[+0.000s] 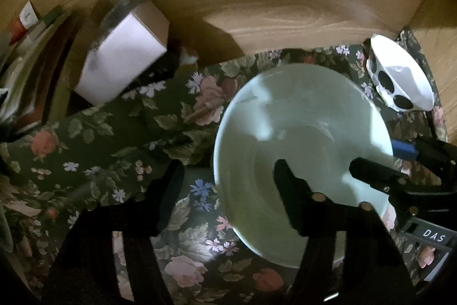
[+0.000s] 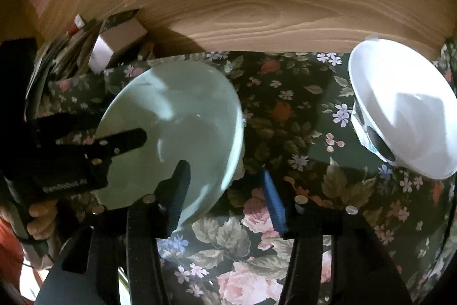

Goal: Organize plates and bowls

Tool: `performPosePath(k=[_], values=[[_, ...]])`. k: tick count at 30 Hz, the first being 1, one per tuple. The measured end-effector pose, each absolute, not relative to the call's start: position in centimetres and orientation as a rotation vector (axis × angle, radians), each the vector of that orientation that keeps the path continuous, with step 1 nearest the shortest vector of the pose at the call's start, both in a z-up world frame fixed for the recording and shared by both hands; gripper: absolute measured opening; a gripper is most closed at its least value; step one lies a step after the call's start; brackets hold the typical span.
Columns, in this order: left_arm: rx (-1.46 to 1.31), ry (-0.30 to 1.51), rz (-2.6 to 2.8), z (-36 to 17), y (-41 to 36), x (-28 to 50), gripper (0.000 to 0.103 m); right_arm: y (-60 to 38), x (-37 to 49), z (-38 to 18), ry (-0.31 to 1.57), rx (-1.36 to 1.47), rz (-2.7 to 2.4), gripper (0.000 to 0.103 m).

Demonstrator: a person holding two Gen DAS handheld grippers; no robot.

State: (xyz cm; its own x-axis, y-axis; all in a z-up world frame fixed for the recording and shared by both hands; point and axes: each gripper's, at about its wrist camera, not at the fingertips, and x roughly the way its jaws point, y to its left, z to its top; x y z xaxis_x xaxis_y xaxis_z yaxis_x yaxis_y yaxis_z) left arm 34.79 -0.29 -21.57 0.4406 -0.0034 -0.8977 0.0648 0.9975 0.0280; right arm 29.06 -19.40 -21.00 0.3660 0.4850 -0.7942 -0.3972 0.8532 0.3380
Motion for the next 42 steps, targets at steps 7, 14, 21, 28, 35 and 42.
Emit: performPosePath(k=[7,14,21,28,35,42], values=[[0.039,1.142,-0.056,-22.8,-0.9,35.8,0.035,-16.5,30.5,-21.6,1.053,0.096,0.592,0.033],[0.08,1.117,-0.081,-22.6,-2.0,35.4,0.024,-15.1,32.1,-22.5,1.044,0.117,0.579,0.02],[0.109,1.043,-0.087,-20.4,-2.9,34.2,0.024,-17.6,31.3,-21.1,1.017,0.142,0.564,0.019],[0.076,0.972,-0.103,-16.8,-2.3,31.6,0.024,-18.2,28.4,-17.7,0.95,0.149,0.564,0.019],[0.054,0.92,-0.103,-14.4,-1.9,28.5,0.024,-18.0,25.5,-14.9,0.885,0.136,0.563,0.02],[0.028,0.867,-0.094,-12.0,-0.4,24.2,0.024,-17.0,22.6,-13.2,0.839,0.119,0.572,0.02]])
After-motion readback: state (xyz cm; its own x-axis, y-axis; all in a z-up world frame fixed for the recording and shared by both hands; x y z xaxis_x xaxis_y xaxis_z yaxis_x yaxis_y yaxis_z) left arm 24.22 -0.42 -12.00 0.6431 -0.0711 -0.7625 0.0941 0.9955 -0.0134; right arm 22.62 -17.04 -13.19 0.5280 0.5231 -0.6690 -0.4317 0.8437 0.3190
